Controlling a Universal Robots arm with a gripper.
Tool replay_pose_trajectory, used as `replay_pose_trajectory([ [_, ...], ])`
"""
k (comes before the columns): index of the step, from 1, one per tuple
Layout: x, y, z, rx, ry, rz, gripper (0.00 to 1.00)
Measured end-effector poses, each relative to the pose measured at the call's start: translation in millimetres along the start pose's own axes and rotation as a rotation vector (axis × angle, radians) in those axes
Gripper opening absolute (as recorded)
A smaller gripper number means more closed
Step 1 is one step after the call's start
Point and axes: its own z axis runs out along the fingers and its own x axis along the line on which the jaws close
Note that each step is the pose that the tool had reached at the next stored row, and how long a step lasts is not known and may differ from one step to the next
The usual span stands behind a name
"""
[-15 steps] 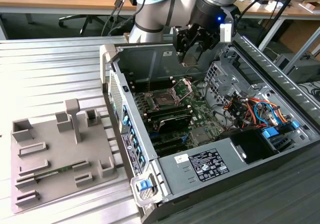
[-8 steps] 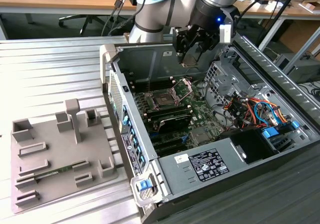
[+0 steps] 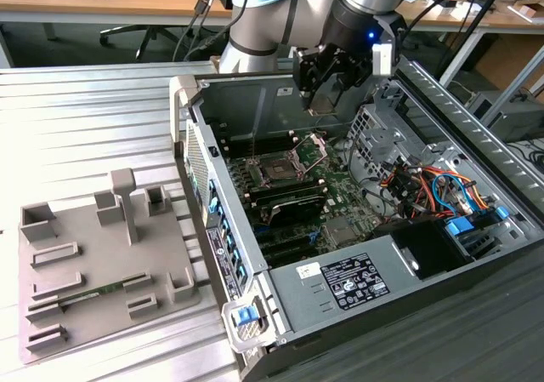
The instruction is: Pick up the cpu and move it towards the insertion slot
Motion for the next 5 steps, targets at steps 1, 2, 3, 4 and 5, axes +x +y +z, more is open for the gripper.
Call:
replay_pose_trajectory([
  [1,0.0,0.0,0.1,0.0001,0.0001,0.0,0.55],
  [2,0.0,-0.1,0.8,0.0,0.0,0.0,0.55],
  [3,0.0,-0.1,0.9,0.0,0.0,0.0,0.55],
  [4,0.0,-0.1,0.9,0.0,0.0,0.0,0.55],
  [5,0.0,-0.1,1.0,0.0,0.0,0.0,0.55],
])
